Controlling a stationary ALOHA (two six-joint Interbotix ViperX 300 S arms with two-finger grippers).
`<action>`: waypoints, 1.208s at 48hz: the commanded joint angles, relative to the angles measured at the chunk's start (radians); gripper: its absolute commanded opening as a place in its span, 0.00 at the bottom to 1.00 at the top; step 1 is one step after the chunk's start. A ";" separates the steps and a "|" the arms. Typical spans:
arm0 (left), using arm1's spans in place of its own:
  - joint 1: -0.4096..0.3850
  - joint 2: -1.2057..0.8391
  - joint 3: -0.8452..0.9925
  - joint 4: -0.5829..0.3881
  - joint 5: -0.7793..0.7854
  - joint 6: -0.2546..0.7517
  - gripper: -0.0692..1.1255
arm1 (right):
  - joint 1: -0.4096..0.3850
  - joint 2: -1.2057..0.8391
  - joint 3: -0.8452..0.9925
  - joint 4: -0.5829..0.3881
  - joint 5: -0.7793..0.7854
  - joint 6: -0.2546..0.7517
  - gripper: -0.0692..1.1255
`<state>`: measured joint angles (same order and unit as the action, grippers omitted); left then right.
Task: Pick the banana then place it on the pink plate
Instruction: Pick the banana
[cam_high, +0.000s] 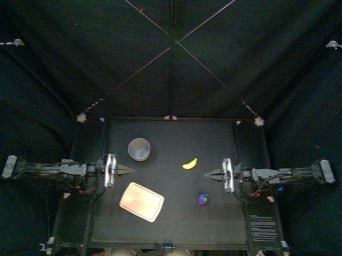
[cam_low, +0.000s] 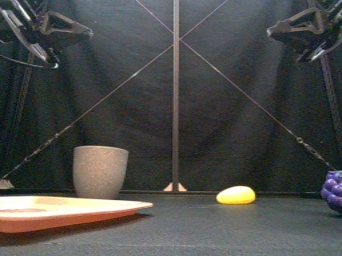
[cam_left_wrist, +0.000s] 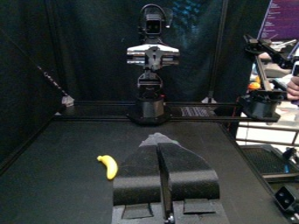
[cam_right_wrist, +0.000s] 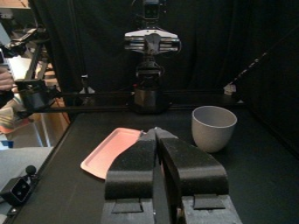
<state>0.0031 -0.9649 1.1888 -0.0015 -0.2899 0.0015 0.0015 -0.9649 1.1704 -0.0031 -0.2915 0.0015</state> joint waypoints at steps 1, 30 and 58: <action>0.011 0.014 -0.028 -0.009 -0.006 -0.002 0.08 | -0.054 0.043 -0.025 0.038 -0.008 0.017 0.08; 0.049 0.014 0.015 -0.009 -0.017 -0.002 0.08 | -0.285 0.495 -0.212 -0.101 0.181 0.064 0.74; 0.058 0.014 0.032 -0.017 -0.043 0.000 0.08 | -0.311 0.744 -0.322 -0.204 0.520 0.075 0.93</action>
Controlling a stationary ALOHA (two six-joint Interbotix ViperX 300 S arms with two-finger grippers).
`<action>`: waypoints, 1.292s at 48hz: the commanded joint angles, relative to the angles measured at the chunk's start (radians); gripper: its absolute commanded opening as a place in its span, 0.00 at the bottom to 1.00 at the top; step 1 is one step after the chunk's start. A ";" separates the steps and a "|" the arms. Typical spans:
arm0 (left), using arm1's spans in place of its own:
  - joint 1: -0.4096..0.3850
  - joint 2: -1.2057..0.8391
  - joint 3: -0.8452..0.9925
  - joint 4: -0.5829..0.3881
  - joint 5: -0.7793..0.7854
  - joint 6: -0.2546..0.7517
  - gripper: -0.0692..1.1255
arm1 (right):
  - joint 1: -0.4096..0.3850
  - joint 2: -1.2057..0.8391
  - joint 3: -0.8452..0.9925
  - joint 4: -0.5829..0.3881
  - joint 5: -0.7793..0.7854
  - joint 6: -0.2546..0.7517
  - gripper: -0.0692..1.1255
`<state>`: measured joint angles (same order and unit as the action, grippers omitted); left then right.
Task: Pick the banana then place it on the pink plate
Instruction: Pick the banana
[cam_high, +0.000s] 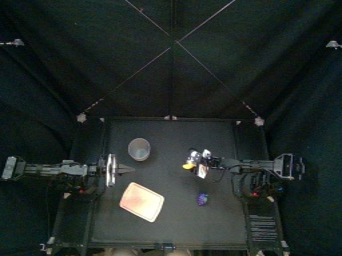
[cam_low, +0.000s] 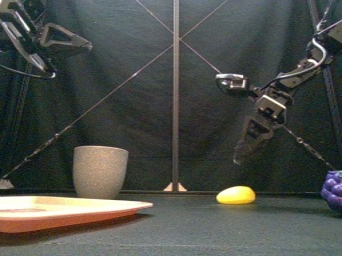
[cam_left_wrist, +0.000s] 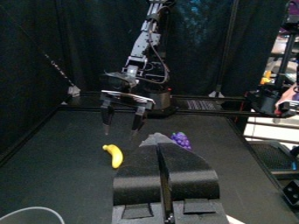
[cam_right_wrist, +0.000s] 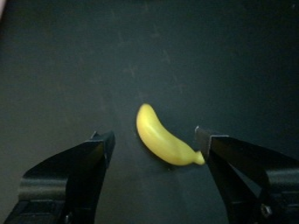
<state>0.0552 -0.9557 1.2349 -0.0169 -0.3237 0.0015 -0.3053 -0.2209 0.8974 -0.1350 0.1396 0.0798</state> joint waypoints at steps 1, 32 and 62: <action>0.008 0.005 -0.014 -0.002 -0.009 0.002 0.08 | -0.005 0.008 -0.060 -0.098 0.117 -0.003 0.93; 0.017 0.005 0.006 0.000 -0.009 0.000 0.08 | -0.008 0.229 -0.164 -0.135 0.152 -0.005 0.92; 0.018 0.005 0.006 -0.018 -0.009 -0.003 0.08 | 0.054 0.227 -0.236 -0.020 0.163 0.012 0.61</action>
